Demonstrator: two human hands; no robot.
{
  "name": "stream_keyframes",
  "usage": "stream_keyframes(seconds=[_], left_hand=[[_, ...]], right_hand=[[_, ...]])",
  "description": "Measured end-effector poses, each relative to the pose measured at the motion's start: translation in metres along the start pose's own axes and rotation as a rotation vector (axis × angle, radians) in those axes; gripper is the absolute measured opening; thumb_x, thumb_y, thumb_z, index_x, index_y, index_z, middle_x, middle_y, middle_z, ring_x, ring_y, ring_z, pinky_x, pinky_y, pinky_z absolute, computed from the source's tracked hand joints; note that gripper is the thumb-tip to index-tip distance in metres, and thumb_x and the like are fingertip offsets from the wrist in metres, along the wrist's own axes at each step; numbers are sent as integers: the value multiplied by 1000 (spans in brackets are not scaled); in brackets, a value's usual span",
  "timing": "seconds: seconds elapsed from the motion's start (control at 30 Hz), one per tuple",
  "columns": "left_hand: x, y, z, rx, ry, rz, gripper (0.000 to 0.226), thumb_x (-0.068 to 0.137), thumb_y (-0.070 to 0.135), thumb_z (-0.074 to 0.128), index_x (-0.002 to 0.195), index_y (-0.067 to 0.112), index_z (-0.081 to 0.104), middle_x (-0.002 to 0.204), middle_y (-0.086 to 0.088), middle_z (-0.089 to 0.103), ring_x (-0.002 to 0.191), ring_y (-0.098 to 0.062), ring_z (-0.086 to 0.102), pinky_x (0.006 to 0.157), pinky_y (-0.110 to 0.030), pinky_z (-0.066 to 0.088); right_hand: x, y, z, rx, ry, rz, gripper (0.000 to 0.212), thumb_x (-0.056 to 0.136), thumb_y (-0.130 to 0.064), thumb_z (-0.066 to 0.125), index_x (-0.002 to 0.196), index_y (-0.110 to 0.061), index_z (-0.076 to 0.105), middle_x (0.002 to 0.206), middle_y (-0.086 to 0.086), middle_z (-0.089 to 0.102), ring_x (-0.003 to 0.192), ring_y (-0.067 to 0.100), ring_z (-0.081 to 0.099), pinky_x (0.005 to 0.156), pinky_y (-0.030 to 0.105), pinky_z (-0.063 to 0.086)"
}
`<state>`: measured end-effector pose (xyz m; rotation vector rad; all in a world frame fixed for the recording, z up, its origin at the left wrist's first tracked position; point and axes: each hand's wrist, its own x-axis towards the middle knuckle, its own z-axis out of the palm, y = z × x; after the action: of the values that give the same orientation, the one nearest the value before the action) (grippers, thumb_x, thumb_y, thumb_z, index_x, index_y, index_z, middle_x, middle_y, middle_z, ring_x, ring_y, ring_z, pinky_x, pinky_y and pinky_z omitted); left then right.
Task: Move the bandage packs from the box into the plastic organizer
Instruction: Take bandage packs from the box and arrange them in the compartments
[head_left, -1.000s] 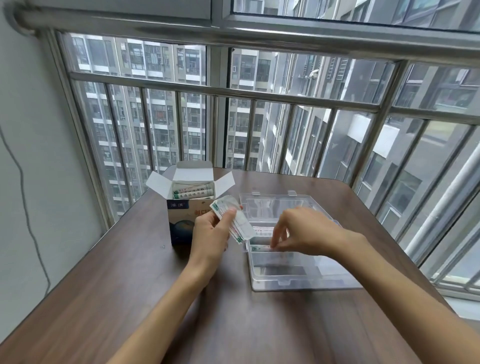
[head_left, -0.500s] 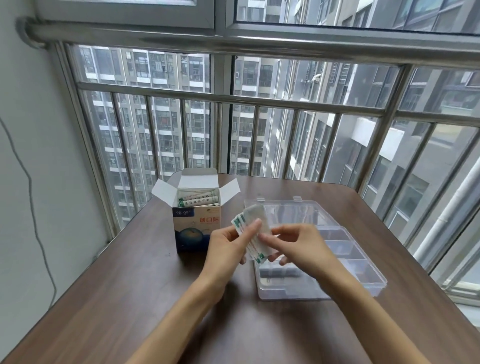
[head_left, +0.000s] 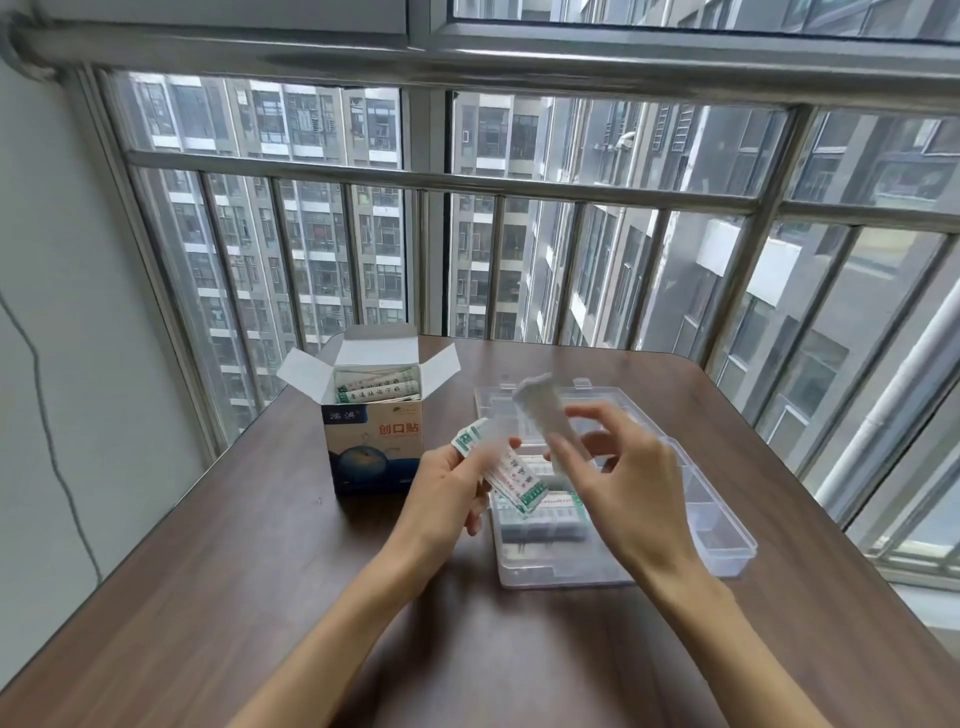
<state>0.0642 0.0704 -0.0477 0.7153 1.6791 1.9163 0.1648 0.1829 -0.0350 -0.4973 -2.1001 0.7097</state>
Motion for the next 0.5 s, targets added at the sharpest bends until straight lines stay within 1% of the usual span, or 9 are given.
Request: stream_keyframes(seconds=[0.03,0.1,0.17,0.23,0.33,0.37,0.43,0.47,0.5], left_hand=[[-1,1,0,0,-10,-6,28,98,10,47,84,17,70,71,-13,59,38,-7,30,38,-19,28],[-2,2,1,-1,-29,-11,26,98,13,47,85,15,70,71,-11,60,39,-8,31,37,-18,30],[-2,3,0,-33,-48,-33,22,97,16,49,84,12,66,68,-8,59,39,-6,34,37,-18,30],[-1,4,0,-80,-69,-61,19,96,19,51,84,12,64,67,-5,58,39,-4,36,37,-17,30],[-2,5,-1,-99,-96,-74,16,93,24,56,88,11,65,75,-9,57,40,-4,37,38,-16,31],[-2,5,-1,-100,-108,-77,17,90,27,59,89,11,65,76,-9,57,40,-4,38,38,-16,31],[-3,5,-1,-93,-127,-75,28,81,35,63,91,9,66,76,-8,56,41,-3,38,38,-16,32],[-4,5,0,-85,-123,-71,32,79,38,64,93,9,66,77,-9,55,42,-3,38,39,-16,32],[-3,5,0,-78,-109,-66,31,81,36,63,93,8,66,79,-11,54,42,-3,37,39,-16,31]], right_hand=[[-2,0,-1,-123,52,-124,12,81,-29,73,93,-30,70,70,-11,70,57,3,61,49,20,41],[-4,0,0,-301,112,-319,14,79,-24,76,91,-30,74,72,-11,70,60,11,60,49,20,39],[-3,2,1,-349,117,-403,17,78,-21,77,92,-30,75,74,-10,67,67,16,58,49,22,41],[-1,5,2,-336,97,-413,21,76,-18,78,93,-30,75,78,-6,65,69,17,56,47,24,42],[-1,9,3,-287,45,-390,23,75,-17,78,94,-29,76,81,-3,62,72,15,53,47,23,40],[-1,10,3,-267,34,-377,23,76,-17,78,95,-29,76,82,-3,61,72,14,53,47,23,40],[0,12,2,-230,24,-351,24,77,-17,76,96,-30,75,83,-4,60,72,13,52,49,25,42],[0,12,1,-207,21,-334,24,78,-17,75,97,-31,75,84,-4,59,73,12,52,51,26,43],[0,12,2,-170,10,-312,24,79,-17,74,97,-32,75,86,-5,58,75,12,53,54,27,45]])
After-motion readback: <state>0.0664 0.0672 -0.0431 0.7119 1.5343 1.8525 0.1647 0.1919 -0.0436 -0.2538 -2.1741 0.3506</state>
